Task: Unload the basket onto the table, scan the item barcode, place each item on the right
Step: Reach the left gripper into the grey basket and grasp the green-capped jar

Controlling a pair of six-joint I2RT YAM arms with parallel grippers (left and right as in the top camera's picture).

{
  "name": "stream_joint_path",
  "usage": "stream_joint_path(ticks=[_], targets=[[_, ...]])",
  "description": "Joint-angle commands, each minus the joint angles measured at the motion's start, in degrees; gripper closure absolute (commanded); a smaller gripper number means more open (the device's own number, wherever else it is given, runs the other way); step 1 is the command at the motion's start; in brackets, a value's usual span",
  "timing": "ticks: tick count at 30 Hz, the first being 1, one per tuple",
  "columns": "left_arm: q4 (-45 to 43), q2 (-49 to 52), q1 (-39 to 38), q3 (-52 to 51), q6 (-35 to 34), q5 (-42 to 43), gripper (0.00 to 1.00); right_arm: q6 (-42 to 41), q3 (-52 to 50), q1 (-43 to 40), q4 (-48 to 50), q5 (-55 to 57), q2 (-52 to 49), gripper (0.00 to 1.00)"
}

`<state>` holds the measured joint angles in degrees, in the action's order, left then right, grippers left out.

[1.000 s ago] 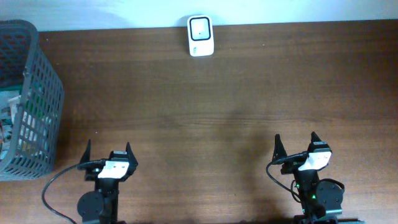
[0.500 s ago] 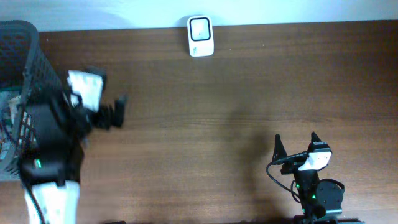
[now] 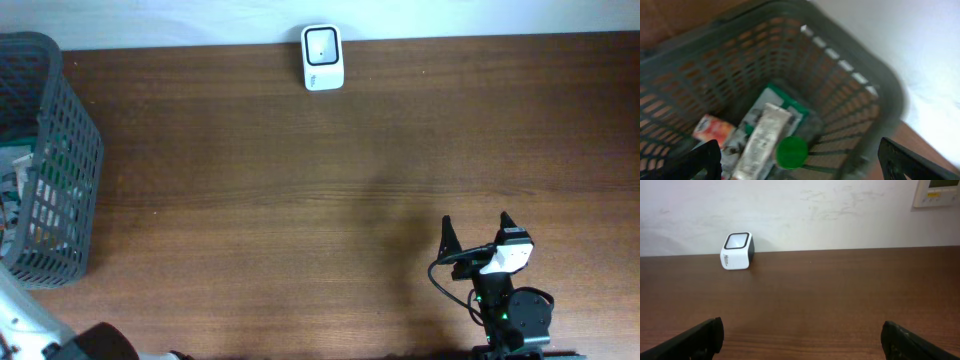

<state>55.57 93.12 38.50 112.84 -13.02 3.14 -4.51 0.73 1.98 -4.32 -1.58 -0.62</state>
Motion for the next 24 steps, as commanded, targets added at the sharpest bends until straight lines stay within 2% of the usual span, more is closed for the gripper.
stream_joint_path(ticks=[1, 4, 8, 11, 17, 22, 24], targets=[[1.70, 8.33, 2.82, 0.79, -0.31, -2.49, 0.01, -0.26, -0.42, 0.26, -0.11, 0.28, 0.37, 0.02], [2.82, 16.39, 2.82, 0.79, 2.71, -1.77, 0.01, -0.26, -0.42, 0.26, -0.11, 0.28, 0.37, 0.02], [1.42, 23.37, 2.75, 0.79, 7.08, 3.58, 0.01, -0.26, -0.42, 0.26, -0.11, 0.28, 0.37, 0.02], [1.42, 28.24, 1.14, 0.79, 14.60, 9.77, 0.01, -0.26, -0.42, 0.26, -0.11, 0.28, 0.37, 0.02], [0.46, 33.62, -1.77, 0.76, 15.93, 9.77, 0.01, -0.26, -0.42, 0.26, -0.11, 0.28, 0.37, 0.02], [1.31, 34.36, -1.86, 0.66, 15.89, 9.73, 0.00, -0.26, -0.42, 0.26, -0.11, 0.28, 0.37, 0.02], [2.05, 35.60, -1.86, 0.66, 15.89, 9.73, 0.04, -0.26, -0.42, 0.26, -0.11, 0.28, 0.37, 0.02]])
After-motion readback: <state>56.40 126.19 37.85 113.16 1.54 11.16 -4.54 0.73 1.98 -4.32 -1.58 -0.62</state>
